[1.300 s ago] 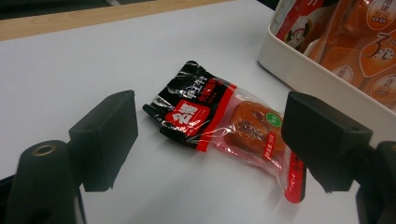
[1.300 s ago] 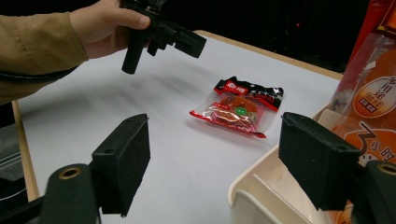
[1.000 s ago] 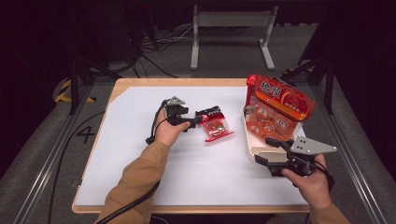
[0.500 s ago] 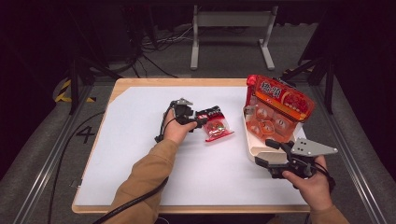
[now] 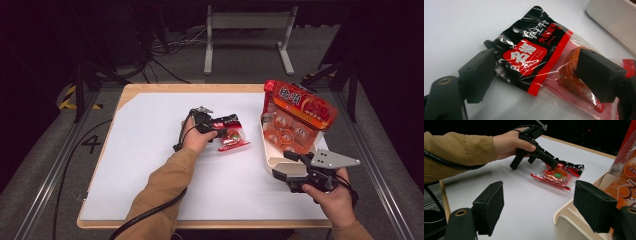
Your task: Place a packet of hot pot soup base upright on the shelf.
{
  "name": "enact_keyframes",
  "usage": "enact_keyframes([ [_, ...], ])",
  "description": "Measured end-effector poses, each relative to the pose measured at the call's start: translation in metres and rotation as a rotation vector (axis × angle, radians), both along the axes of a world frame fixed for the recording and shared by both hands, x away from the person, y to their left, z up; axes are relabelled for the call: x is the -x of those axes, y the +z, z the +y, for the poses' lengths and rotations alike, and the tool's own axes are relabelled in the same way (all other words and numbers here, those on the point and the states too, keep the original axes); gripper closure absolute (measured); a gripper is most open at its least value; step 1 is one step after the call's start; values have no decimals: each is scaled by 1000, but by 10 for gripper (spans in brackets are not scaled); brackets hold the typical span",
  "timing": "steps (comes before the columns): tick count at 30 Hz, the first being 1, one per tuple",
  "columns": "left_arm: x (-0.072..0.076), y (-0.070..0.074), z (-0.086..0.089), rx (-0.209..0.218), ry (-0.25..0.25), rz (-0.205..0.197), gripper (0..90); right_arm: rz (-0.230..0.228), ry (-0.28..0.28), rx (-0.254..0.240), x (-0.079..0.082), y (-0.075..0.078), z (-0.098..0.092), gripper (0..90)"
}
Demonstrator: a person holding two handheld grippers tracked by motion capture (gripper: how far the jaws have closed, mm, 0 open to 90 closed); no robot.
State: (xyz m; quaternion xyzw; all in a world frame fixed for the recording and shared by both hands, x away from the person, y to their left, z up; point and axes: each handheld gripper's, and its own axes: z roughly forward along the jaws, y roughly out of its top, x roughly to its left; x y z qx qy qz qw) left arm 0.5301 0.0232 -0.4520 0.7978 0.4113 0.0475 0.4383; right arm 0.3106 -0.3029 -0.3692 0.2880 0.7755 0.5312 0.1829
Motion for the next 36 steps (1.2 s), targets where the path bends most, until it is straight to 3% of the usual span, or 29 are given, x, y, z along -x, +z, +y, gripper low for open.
enact_keyframes([
  [7,-2,0,1,-4,14,8,224,5,7,7,-1,-2,3,253],
  [8,-1,0,1,-39,31,-10,275,5,8,7,-1,-2,3,253],
  [9,-1,1,1,-76,33,-34,400,6,10,9,-1,-2,3,253],
  [10,0,1,0,-99,29,-48,446,6,11,7,-1,-2,3,253],
  [12,2,2,-5,-153,18,-76,453,6,13,8,-1,-2,3,253],
  [17,2,3,-6,-194,26,-90,510,7,12,7,-1,-2,3,253],
  [18,2,3,-5,-216,22,-112,552,6,13,7,-1,-3,3,253],
  [20,3,2,-5,-223,28,-125,601,7,14,8,-1,-3,3,253],
  [24,5,2,-4,-235,38,-137,708,8,16,9,-2,-3,3,254],
  [26,6,3,-3,-241,23,-129,898,9,16,12,-2,-4,3,253],
  [28,7,3,-4,-241,18,-135,900,10,15,11,-2,-4,3,253],
  [32,8,4,-2,-206,12,-100,900,15,14,8,-2,-4,3,253],
  [36,7,2,5,-113,8,-45,900,15,10,4,-3,-5,1,253],
])
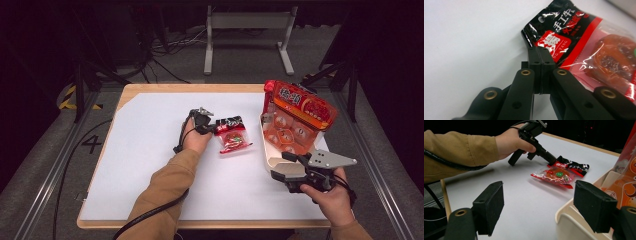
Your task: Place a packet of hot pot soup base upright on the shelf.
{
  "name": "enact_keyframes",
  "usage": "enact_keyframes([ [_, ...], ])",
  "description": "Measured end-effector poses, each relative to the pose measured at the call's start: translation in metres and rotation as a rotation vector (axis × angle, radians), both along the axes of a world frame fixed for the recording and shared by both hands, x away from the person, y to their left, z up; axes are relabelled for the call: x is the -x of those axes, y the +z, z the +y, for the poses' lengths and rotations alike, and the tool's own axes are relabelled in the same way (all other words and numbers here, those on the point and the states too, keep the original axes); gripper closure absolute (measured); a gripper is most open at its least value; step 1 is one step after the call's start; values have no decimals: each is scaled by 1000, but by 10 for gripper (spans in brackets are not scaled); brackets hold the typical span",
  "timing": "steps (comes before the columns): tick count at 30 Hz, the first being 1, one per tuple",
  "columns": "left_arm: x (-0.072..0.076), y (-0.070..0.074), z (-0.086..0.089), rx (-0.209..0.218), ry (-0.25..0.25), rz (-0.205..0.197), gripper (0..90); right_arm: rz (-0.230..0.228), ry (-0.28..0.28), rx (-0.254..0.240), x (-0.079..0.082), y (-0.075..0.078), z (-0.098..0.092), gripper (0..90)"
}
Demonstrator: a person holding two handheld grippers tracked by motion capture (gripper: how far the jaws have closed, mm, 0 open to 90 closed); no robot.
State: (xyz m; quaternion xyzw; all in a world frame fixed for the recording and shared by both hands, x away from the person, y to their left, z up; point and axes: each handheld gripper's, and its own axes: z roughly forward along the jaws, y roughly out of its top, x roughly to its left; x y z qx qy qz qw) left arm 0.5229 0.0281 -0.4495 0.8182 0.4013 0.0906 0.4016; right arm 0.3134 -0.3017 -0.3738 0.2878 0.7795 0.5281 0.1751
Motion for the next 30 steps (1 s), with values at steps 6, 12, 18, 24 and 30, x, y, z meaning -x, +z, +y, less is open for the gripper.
enact_keyframes([
  [6,6,13,4,60,-40,-10,900,2,-2,-2,-1,-1,0,253],
  [12,18,34,7,138,-81,-72,900,2,-4,1,-1,0,1,253],
  [18,31,53,6,187,-123,-102,900,2,-1,6,-2,-1,3,254],
  [24,52,69,4,207,-204,-153,900,1,-4,-1,-4,1,2,254],
  [30,63,70,2,214,-227,-146,900,-1,-1,-2,-4,2,4,254],
])
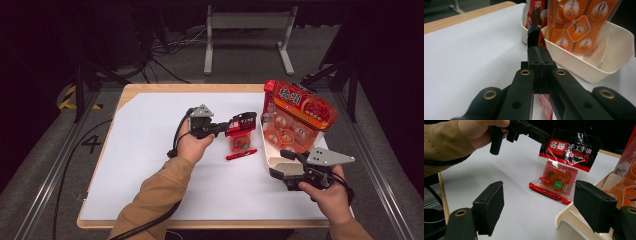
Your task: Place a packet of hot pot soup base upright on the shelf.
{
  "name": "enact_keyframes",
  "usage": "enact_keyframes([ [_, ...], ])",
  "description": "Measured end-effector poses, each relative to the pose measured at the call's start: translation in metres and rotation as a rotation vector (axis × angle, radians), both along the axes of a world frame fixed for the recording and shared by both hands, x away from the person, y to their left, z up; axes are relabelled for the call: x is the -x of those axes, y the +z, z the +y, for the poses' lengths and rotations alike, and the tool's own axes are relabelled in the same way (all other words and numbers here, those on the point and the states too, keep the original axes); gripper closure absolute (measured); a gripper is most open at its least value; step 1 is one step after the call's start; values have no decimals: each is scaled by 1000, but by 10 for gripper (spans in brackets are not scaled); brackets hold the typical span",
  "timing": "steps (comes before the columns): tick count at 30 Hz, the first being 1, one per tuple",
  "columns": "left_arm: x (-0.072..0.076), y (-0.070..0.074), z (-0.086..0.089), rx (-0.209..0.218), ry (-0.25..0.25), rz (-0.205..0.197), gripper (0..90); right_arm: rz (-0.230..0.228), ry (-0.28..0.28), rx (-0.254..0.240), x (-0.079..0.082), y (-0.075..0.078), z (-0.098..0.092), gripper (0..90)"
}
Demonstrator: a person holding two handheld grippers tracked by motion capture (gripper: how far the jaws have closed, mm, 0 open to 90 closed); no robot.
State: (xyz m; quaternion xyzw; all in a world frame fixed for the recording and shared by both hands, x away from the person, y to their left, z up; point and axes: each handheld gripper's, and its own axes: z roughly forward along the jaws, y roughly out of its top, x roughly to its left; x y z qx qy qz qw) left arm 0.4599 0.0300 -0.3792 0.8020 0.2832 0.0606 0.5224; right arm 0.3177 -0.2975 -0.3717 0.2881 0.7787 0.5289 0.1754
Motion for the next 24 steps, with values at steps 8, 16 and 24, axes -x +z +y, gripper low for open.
enact_keyframes([
  [8,11,-1,-2,26,-49,-10,900,-1,2,1,0,1,0,253],
  [16,25,1,-7,34,-88,-39,900,0,8,10,-4,3,2,254],
  [24,36,1,-11,30,-113,-55,900,6,12,46,-24,11,7,245],
])
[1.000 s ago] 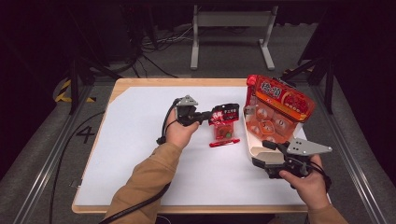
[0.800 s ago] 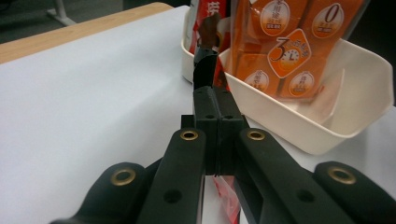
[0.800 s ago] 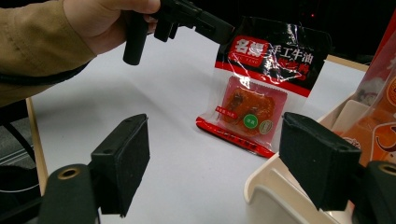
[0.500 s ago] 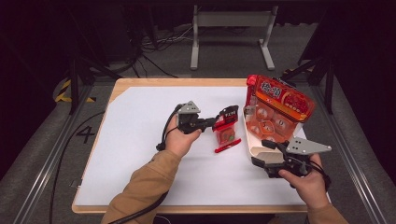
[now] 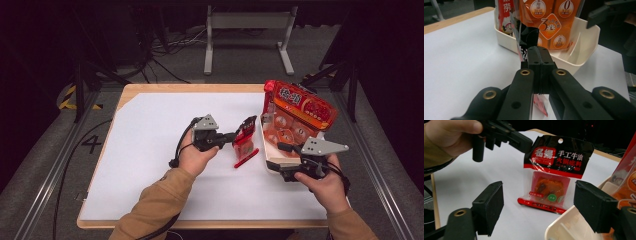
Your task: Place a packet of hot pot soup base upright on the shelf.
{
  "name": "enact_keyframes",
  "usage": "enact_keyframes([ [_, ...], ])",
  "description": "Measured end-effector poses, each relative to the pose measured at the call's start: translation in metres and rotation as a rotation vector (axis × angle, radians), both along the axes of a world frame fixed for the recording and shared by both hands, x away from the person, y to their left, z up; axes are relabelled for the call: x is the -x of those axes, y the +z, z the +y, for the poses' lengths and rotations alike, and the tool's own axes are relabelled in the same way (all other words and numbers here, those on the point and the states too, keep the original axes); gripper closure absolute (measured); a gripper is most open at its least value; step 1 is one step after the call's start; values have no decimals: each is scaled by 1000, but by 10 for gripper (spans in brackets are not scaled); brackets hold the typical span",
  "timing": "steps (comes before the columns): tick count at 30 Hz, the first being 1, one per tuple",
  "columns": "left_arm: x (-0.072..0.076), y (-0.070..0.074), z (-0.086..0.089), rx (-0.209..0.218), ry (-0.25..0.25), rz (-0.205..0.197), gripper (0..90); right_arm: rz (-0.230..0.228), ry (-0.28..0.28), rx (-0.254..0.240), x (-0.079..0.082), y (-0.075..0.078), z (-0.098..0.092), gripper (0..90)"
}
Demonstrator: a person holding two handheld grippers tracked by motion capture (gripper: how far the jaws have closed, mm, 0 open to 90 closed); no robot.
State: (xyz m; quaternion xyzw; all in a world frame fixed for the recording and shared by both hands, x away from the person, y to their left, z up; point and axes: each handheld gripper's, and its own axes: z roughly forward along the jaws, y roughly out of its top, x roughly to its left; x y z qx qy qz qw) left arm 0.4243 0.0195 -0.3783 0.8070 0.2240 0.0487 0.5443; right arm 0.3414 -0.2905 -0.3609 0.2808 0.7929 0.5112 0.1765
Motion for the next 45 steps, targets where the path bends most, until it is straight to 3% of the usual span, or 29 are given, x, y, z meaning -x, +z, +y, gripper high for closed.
enact_keyframes([
  [6,6,2,-4,-8,-15,-27,900,-12,-8,52,-24,12,5,251],
  [9,9,1,-4,-7,-25,-32,900,-18,-12,105,-40,21,7,285],
  [15,11,0,-5,-5,-40,-35,900,13,9,152,-61,22,11,283],
  [18,14,1,-6,-10,-45,-46,900,22,11,182,-74,21,18,232],
  [29,14,0,-5,-15,-48,-42,900,29,21,201,-90,15,27,207],
  [34,15,-1,-4,-17,-48,-45,900,37,67,215,-97,16,28,204],
  [38,15,0,-4,-22,-45,-51,900,54,96,256,-105,14,30,173],
  [45,16,-1,-3,-28,-47,-55,900,75,155,260,-117,10,34,146],
])
